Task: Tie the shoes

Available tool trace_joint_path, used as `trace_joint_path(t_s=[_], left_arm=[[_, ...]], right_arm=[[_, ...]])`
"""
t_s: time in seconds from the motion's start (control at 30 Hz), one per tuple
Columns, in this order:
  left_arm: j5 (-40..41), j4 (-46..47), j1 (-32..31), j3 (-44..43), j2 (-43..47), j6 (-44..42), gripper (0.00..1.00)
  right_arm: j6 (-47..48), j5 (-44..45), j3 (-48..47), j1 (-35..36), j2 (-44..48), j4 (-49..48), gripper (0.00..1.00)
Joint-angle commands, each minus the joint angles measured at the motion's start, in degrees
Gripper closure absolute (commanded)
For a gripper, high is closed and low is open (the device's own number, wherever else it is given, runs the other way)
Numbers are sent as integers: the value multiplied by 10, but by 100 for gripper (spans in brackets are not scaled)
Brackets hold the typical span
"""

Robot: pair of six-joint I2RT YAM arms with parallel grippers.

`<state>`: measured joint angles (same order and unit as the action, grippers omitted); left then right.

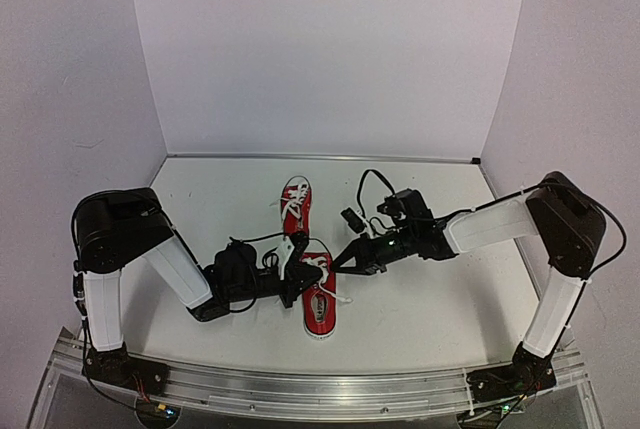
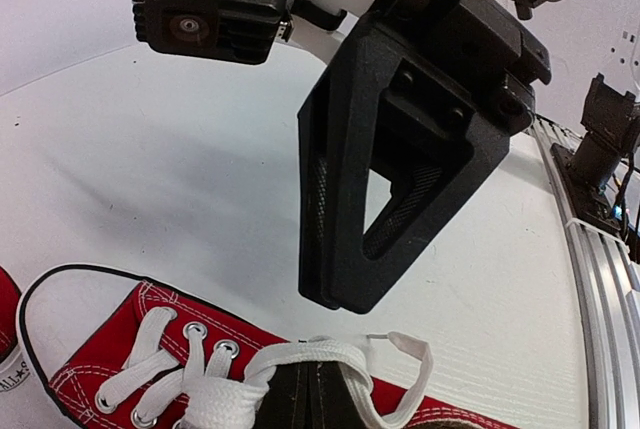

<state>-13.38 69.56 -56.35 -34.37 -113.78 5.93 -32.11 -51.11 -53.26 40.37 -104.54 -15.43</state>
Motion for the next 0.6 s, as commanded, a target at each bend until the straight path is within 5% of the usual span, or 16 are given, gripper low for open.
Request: trace_joint_path(t_s=[0.0, 0.57], left_arm=[[-6, 28, 4, 1, 1, -5, 100], [-12, 51, 4, -7, -21, 6, 100]], right_arm=[[-3, 1, 2, -1, -11, -15, 86], [-3, -6, -9, 7, -34, -22, 90]])
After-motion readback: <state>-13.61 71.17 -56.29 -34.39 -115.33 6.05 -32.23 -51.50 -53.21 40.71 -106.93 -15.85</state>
